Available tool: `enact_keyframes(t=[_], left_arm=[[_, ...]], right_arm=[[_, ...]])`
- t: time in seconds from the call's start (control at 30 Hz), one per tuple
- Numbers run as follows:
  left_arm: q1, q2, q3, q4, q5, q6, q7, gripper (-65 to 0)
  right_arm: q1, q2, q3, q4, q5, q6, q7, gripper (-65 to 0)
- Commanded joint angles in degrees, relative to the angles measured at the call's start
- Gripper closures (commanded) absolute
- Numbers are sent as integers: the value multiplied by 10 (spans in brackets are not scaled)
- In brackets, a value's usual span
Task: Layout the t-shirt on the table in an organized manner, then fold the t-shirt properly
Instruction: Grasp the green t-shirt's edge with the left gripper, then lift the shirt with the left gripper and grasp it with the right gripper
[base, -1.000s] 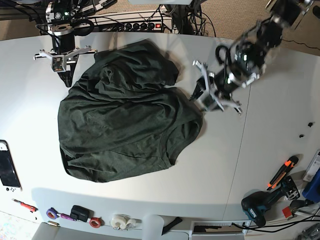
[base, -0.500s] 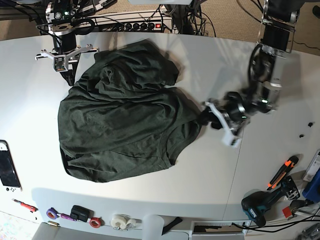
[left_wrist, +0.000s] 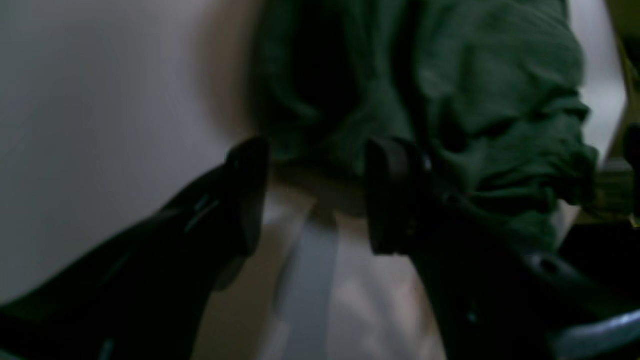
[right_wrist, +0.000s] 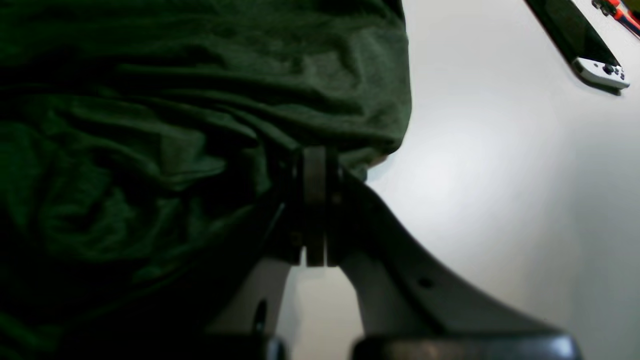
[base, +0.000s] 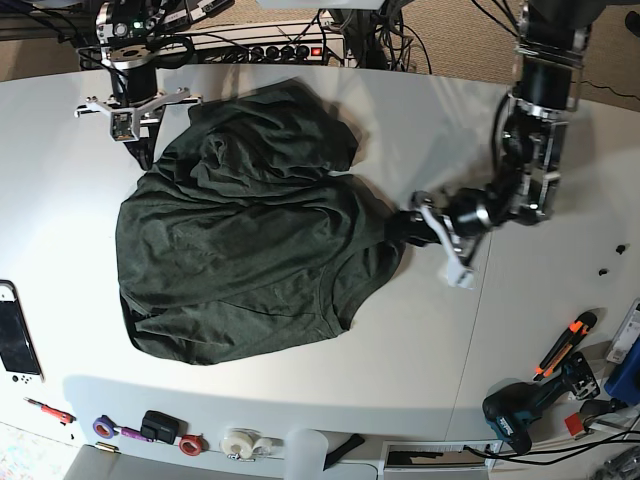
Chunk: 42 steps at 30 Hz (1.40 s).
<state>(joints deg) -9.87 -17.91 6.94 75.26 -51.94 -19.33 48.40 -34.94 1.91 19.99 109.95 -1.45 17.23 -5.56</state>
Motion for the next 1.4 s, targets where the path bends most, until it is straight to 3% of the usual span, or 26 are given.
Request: enact_keyframes(t=[0.0,0.13,0.2,0.27,0.37,0.47,0.6,0.67,0.77,0.93,1.1,1.13,1.23,1.37], left_arm=[[-7,6,5,5,13,10,6,-318],[-11,35,12,5,25,19,-5,-317],[-16,43,12,5,25,19,-8,-284],[-21,46,12,5,29,19,-20,-196],[-29,45,12,5,44,19,-36,0],[-42,45,12,5,43,12,-57,0],[-87,49,12,7,4,-43,-63,0],[-119,61,12,11,-14,-56,-52,0],[-171,102,12,12,-23,-72,-27,0],[-242,190,28,12,-23,-76,-21,0],[-282,269,146,12,26,-77,-45,0],[-287,269,194,13,30,-81,-82,0],[-298,269,315,13,128,-79,-152,0],[-297,269,437,13,179,-36,-221,0]], right_arm=[[-1,5,3,10,6,-3,15,0],[-1,5,3,10,6,-3,15,0],[-2,5,3,10,5,-3,15,0],[-2,5,3,10,5,-3,14,0],[-2,5,3,10,5,-3,14,0],[-1,5,3,10,5,-3,15,0],[-1,5,3,10,5,-3,15,0],[-2,5,3,10,5,-6,14,0],[-1,5,4,10,-15,-54,14,0],[-1,5,7,10,-68,-199,-6,0],[-2,4,57,10,-91,-233,-28,0],[-2,0,72,10,-91,-236,-29,0],[-2,-17,129,10,-88,-237,-36,0],[-2,-21,204,10,-53,-236,-36,0]])
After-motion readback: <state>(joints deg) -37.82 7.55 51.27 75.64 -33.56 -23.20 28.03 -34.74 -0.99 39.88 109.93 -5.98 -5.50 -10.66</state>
